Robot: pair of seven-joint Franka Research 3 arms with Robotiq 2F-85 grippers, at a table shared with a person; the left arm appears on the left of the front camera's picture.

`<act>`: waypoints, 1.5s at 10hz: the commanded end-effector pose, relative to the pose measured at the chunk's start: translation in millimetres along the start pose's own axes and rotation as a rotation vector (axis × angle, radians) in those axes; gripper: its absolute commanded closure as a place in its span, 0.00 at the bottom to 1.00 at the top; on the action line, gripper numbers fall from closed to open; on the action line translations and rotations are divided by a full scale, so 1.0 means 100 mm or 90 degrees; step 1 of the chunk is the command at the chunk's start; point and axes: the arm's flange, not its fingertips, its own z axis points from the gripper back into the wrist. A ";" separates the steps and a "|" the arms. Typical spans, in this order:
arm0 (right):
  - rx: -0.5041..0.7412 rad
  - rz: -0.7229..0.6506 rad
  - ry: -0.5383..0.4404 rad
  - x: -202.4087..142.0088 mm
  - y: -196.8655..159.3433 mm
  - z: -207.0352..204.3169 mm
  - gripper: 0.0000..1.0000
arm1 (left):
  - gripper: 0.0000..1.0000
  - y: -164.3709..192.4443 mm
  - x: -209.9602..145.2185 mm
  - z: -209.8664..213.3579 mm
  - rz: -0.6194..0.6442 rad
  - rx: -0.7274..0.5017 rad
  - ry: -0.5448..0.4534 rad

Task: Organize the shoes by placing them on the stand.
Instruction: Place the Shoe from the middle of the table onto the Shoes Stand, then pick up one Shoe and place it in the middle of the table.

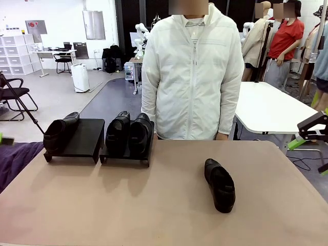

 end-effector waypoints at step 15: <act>0.019 0.014 0.003 0.02 0.02 0.02 0.00 | 0.00 0.00 0.00 0.00 0.000 0.000 0.000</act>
